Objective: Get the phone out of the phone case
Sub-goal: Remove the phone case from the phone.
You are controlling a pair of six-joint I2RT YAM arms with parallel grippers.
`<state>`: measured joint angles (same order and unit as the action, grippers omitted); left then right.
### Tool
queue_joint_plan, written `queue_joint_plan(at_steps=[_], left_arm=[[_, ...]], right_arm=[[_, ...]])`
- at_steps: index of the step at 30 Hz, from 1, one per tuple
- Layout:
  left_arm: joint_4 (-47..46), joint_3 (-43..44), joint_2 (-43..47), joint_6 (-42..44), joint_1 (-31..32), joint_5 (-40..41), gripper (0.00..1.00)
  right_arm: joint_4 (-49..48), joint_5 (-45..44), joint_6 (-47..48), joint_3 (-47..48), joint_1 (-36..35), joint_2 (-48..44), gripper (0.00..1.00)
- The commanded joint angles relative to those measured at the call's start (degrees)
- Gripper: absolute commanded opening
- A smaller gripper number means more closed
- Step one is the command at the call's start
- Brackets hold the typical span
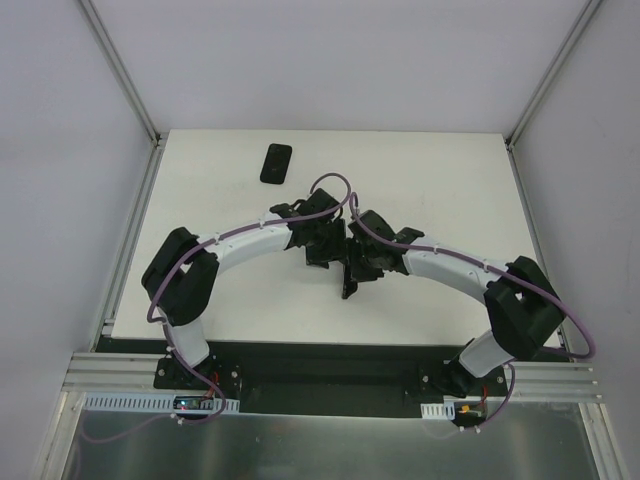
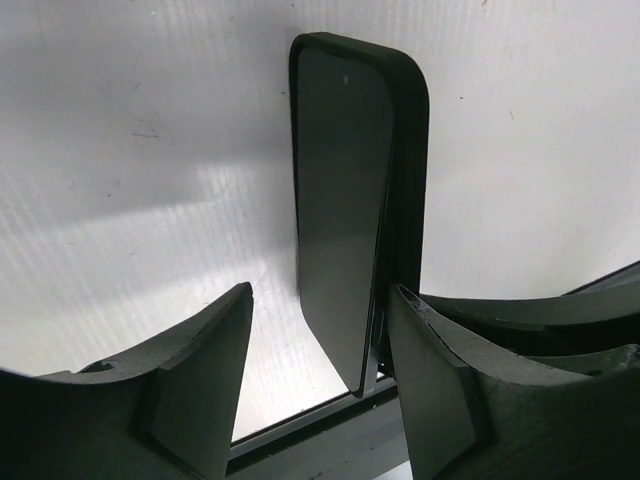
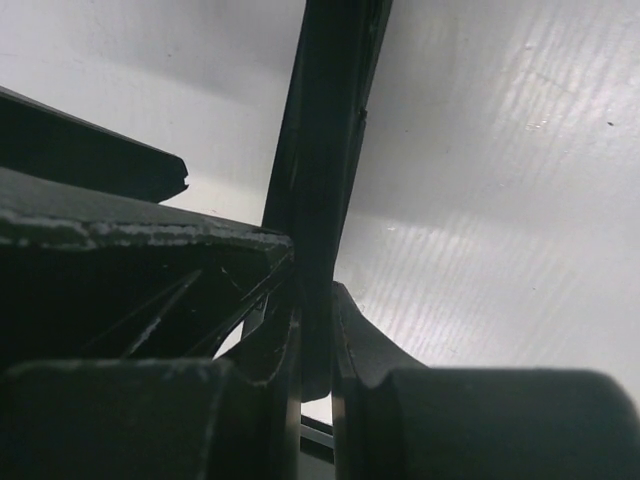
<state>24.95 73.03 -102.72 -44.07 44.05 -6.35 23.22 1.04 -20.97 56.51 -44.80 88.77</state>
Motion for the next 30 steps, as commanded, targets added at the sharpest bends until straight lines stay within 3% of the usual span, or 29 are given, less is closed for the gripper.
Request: queue_joint_plan(at_steps=[1, 8, 22, 30], left_arm=[[6.95, -4.13, -0.55, 1.80, -0.02, 6.44, 0.54], [5.64, -6.50, -0.12, 2.15, -0.02, 4.96, 0.53], [1.68, -7.38, -3.89, 3.47, 2.26, 0.20, 0.37], [1.50, -9.14, -6.09, 2.59, 2.88, 5.64, 0.25]], right_arm=[[-10.64, 7.83, -1.96, 1.32, -1.17, 0.87, 0.01], [-11.45, 7.93, -2.76, 0.80, -1.00, 1.58, 0.01], [-10.66, 4.94, -3.90, -2.11, 0.23, -1.76, 0.01], [-9.69, 4.32, -3.29, -3.34, 1.20, -4.57, 0.01]])
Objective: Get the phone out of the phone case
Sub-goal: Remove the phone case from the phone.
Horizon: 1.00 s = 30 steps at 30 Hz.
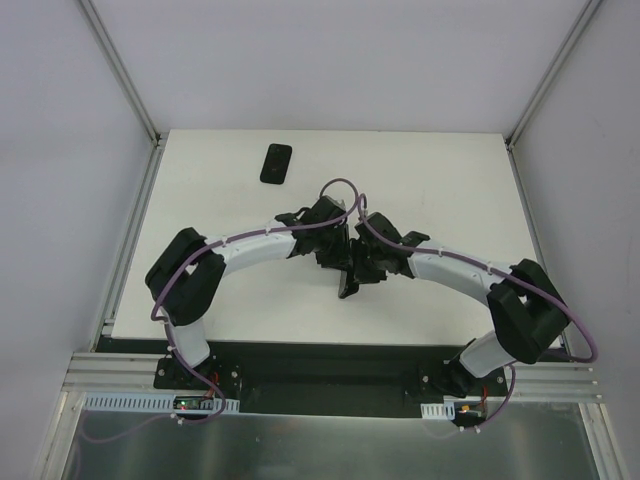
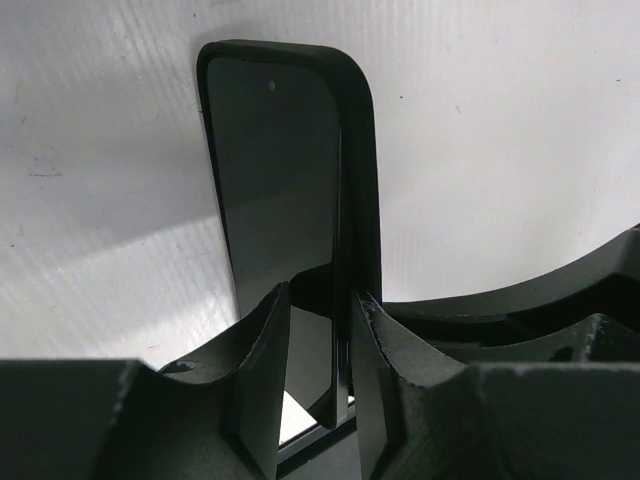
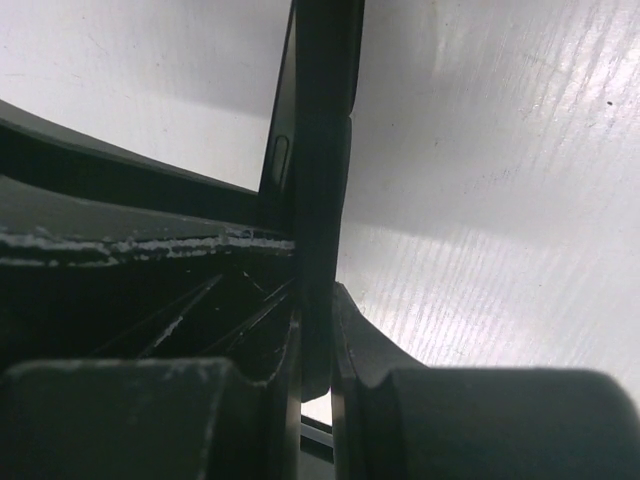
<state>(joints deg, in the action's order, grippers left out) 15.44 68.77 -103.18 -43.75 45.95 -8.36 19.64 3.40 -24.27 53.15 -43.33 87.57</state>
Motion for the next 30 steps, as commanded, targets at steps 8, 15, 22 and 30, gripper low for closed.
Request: queue_joint_plan(at_steps=[8, 15, 22, 30], left_arm=[[17.60, -5.23, -3.09, 4.37, 0.98, 18.20, 0.25], [20.24, -4.88, -3.44, 4.90, 1.59, 20.93, 0.24], [20.42, -6.37, -3.79, 4.11, 2.03, 20.14, 0.22], [20.42, -8.83, -3.08, 3.41, 2.03, 22.07, 0.16]], right_arm=[[-4.96, 1.61, 0.63, 0.29, 0.79, -5.57, 0.01], [-4.61, 1.35, 0.45, 0.47, 1.58, -5.92, 0.01], [-4.35, 0.73, 0.19, -1.37, 3.25, -7.76, 0.01], [-4.17, 0.21, -0.16, -2.26, 4.48, -9.61, 0.02]])
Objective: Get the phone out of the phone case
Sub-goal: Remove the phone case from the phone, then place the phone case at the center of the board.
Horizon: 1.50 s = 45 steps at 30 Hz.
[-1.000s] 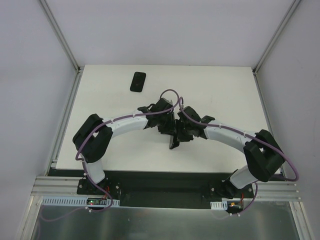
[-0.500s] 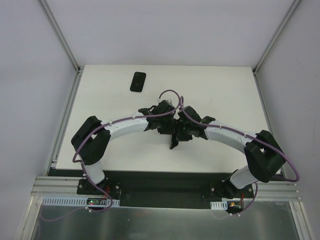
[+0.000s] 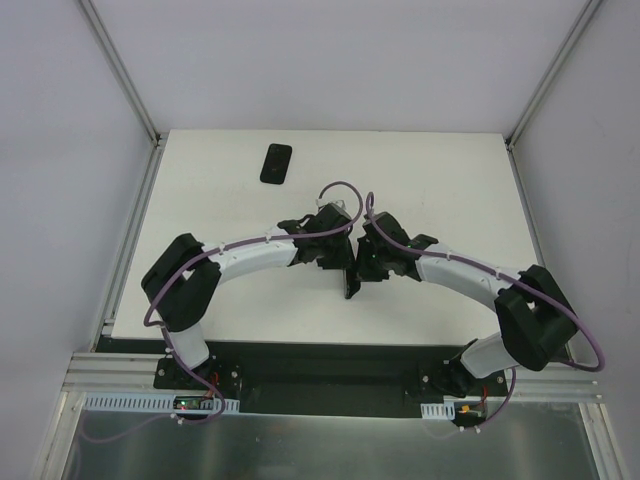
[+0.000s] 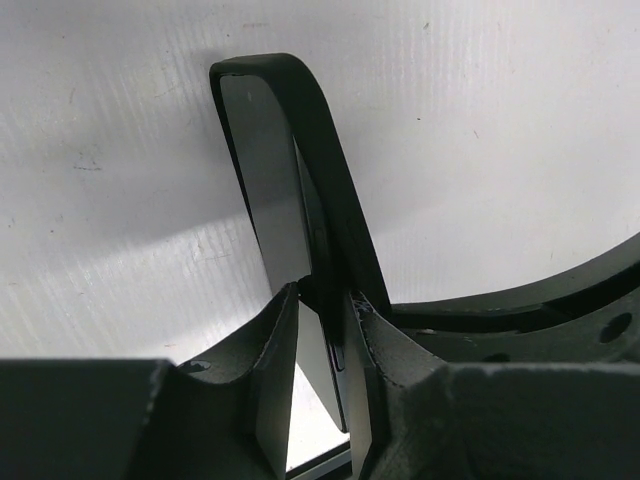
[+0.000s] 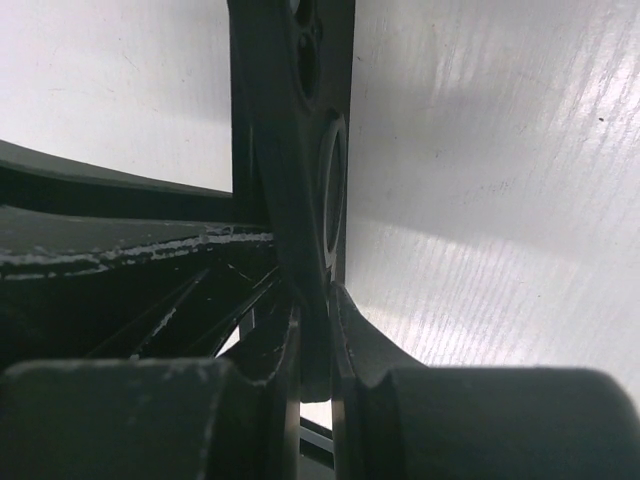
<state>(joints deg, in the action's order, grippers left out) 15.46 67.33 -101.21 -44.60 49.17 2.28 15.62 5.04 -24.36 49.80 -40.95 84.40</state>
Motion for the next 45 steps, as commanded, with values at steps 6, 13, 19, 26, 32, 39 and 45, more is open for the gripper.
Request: queue_joint_plan(at_steps=[6, 13, 19, 26, 32, 39, 45], left_arm=[[20.48, -8.70, -2.51, 3.11, -1.18, 11.34, 0.14], [21.01, -9.32, -1.97, 3.99, -1.18, 11.69, 0.05], [21.01, -8.88, -3.55, 3.38, -1.18, 10.55, 0.00], [20.92, -8.71, -6.55, 2.94, -1.18, 11.16, 0.00], [20.92, -9.59, -3.83, 3.03, -1.97, 11.78, 0.00], [20.83, -9.59, -1.98, 3.99, -3.46, 10.81, 0.00], [20.57, -9.68, -0.22, 4.35, -4.17, 10.02, 0.00]], right_arm=[[-0.15, -1.52, -0.42, 0.74, 2.28, -6.71, 0.01], [-0.06, -1.96, -0.78, 0.39, 2.37, -7.23, 0.01], [-0.24, -2.22, -0.87, 0.47, 2.45, -7.06, 0.01], [2.21, -6.51, -0.87, 0.30, 2.54, -6.88, 0.02], [5.91, -11.80, 1.42, -1.55, 4.64, -9.86, 0.01], [6.97, -13.30, 2.65, -4.53, 6.84, -12.33, 0.01], [6.44, -12.51, 2.65, -5.59, 7.73, -13.03, 0.01]])
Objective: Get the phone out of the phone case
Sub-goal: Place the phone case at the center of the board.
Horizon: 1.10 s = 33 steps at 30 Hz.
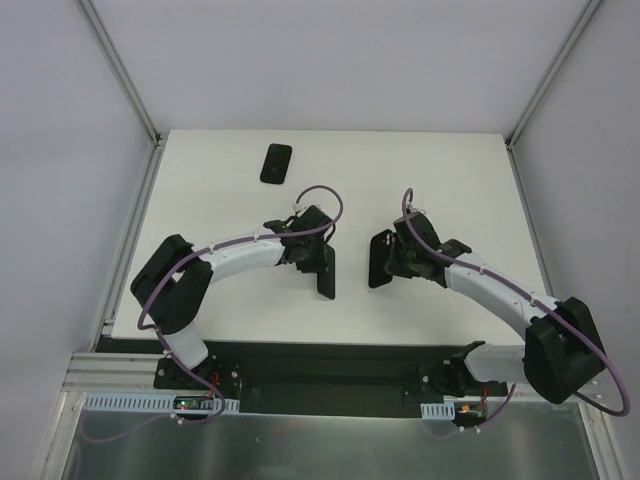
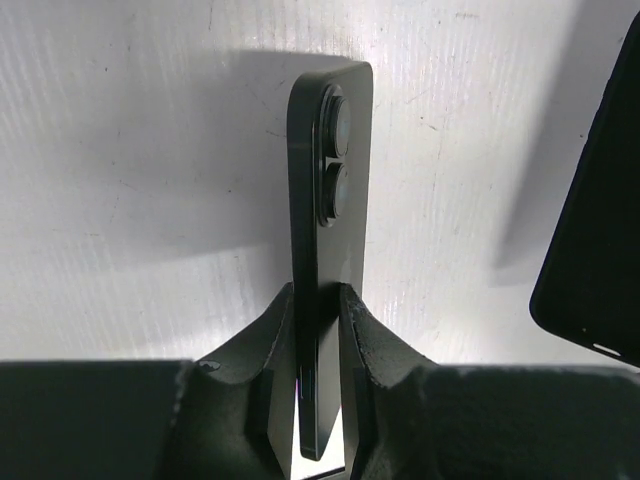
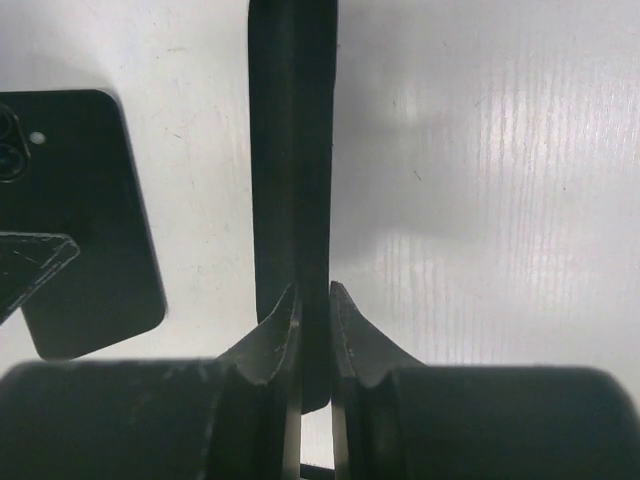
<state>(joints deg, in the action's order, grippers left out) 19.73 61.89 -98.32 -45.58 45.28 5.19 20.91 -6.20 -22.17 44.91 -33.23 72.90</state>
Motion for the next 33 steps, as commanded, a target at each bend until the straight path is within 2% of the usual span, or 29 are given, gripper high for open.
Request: queue_joint_plan(at_steps=[1, 14, 23, 29, 33], left_arm=[[16.31, -4.14, -2.84, 5.33, -0.28, 7.03, 0.00], [16.40, 0.77, 5.42, 6.38, -0.28, 5.36, 0.00], [16.31, 7.71, 2.17, 8.40, -0.28, 5.35, 0.00], [16.66, 17.80, -2.38, 12.61, -0.28, 11.49, 0.00], [17.62, 27.04, -7.56, 14.82, -0.19, 16.23, 0.00]], right_arm=[[1.15, -1.36, 0.38, -0.52, 0.01, -1.71, 0.01], [4.05, -3.47, 1.78, -0.34, 2.56, -3.73, 0.01], [5.64, -2.95, 3.19, -1.05, 7.91, -6.19, 0.01], [5.11, 2.40, 5.56, -3.86, 19.24, -10.06, 0.01], [3.18, 9.87, 7.49, -6.05, 32.84, -12.17, 0.01]])
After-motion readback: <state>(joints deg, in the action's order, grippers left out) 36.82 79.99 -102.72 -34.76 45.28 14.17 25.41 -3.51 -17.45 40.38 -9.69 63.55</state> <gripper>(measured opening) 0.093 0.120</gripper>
